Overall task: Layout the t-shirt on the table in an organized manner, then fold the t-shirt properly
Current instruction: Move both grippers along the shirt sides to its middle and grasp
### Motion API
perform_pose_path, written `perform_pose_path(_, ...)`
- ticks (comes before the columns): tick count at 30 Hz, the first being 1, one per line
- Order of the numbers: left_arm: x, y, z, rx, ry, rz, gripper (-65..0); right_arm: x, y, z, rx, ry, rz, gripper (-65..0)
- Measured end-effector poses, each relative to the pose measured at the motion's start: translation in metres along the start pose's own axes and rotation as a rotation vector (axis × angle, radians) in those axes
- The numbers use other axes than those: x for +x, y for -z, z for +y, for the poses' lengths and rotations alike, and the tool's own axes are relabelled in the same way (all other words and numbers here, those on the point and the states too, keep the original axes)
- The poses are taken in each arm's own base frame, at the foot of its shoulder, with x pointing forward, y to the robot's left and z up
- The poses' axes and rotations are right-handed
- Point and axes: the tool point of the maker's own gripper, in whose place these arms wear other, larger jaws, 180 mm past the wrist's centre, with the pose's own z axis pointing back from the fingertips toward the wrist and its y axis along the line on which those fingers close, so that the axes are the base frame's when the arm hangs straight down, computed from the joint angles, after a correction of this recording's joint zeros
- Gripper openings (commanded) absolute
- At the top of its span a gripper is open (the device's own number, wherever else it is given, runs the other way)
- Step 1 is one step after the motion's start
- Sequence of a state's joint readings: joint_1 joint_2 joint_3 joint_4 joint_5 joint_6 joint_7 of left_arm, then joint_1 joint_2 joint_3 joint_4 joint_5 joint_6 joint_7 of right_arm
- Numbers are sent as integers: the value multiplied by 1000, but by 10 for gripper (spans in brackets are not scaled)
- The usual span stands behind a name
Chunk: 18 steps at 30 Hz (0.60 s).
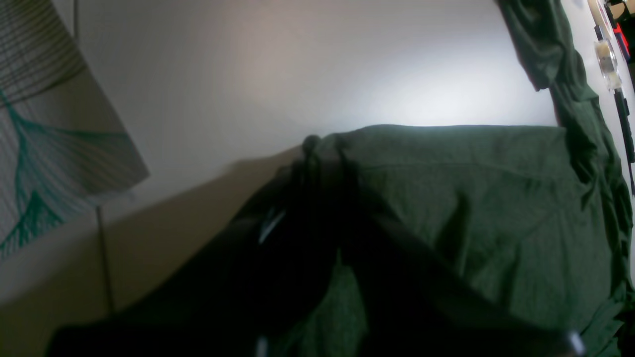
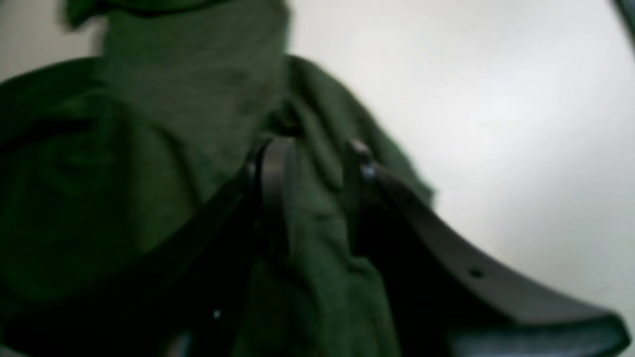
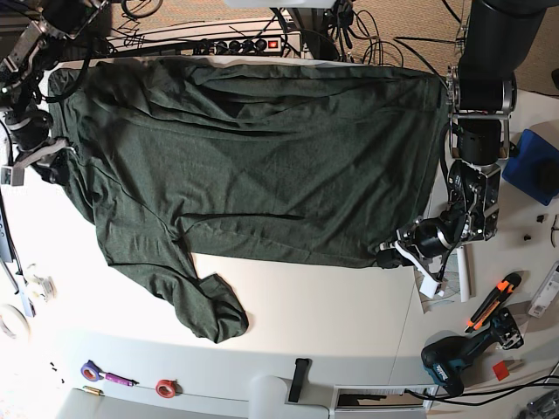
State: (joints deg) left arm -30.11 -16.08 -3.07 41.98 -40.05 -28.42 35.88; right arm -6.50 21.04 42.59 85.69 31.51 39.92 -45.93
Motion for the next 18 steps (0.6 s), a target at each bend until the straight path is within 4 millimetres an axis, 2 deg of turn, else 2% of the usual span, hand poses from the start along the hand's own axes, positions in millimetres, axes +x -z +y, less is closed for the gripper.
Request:
perform_pose_path(4, 0, 0, 0, 1, 2, -1, -650, 35, 9, -4, -28, -33, -84, -335)
perform_pose_path(7, 0, 0, 0, 2, 4, 0, -650, 50, 22, -9, -56, -5, -105, -293)
perform_pose_path(10, -1, 0, 0, 3, 4, 1, -650, 37, 49, -13, -71, 76, -46, -293)
perform_pose_path(13, 0, 0, 0, 0, 1, -1, -650, 16, 81, 1, -11, 128, 43, -293)
perform_pose_path(16, -1, 0, 0, 1, 3, 0, -650, 9, 108, 17, 58, 141, 106, -293)
perform_pose_path(18, -1, 0, 0, 0, 3, -1, -650, 5, 119, 19, 70, 130, 162, -293)
